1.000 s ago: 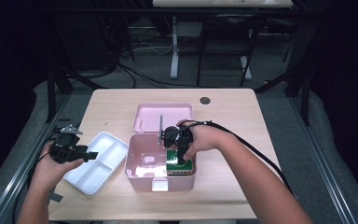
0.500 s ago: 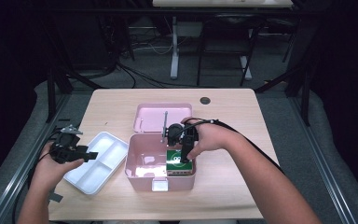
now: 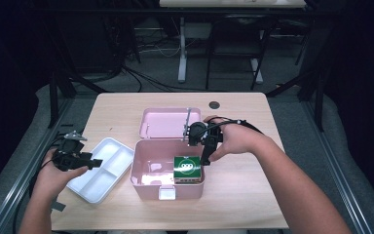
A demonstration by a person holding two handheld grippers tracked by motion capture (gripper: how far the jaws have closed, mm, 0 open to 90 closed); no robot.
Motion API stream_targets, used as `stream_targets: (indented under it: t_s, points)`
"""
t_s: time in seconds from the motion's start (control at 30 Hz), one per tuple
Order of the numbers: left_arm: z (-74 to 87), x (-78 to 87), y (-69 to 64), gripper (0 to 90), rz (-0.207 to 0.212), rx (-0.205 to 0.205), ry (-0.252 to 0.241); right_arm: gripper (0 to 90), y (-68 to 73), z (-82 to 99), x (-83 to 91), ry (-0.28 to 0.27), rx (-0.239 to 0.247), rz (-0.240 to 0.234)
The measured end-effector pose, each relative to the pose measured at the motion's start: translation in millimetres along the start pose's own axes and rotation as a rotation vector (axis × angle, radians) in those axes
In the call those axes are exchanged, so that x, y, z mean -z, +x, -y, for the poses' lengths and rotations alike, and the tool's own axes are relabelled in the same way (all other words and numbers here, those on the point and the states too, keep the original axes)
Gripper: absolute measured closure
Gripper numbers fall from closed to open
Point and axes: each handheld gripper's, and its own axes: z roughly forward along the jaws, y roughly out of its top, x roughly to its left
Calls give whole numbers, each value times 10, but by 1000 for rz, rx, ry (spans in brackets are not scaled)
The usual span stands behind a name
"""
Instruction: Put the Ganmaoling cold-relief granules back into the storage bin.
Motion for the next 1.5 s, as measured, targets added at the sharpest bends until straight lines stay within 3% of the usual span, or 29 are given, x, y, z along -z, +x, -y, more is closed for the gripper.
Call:
stream_targets:
  t_s: [0.3, 0.67, 0.87, 0.97, 1.03, 1.13, 1.3, 1.43, 1.5]
  points:
    - [4, -7, -2, 474, -1, 3, 4, 288, -50, 206, 42, 1, -40, 8]
    - [5, -13, -4, 477, -1, 2, 6, 292, -64, 406, 29, -43, -98, 35]
    - [5, -21, -5, 480, 0, 5, 10, 292, -43, 526, -61, -74, -155, 65]
    - [0, -26, -4, 480, -3, 7, 12, 292, -44, 590, -83, -130, -217, 97]
    - [1, -29, -5, 481, -5, 7, 12, 292, -44, 597, -82, -134, -226, 104]
    - [4, -29, -3, 484, -4, 9, 14, 292, -27, 623, -90, -188, -282, 129]
    - [6, -39, 2, 504, -7, 10, 23, 293, 1, 657, -122, -243, -336, 156]
    - [-6, -50, -5, 521, -7, 10, 36, 295, 5, 715, -195, -257, -379, 164]
    - [-18, -43, -3, 537, -14, 9, 39, 296, 14, 760, -221, -268, -413, 199]
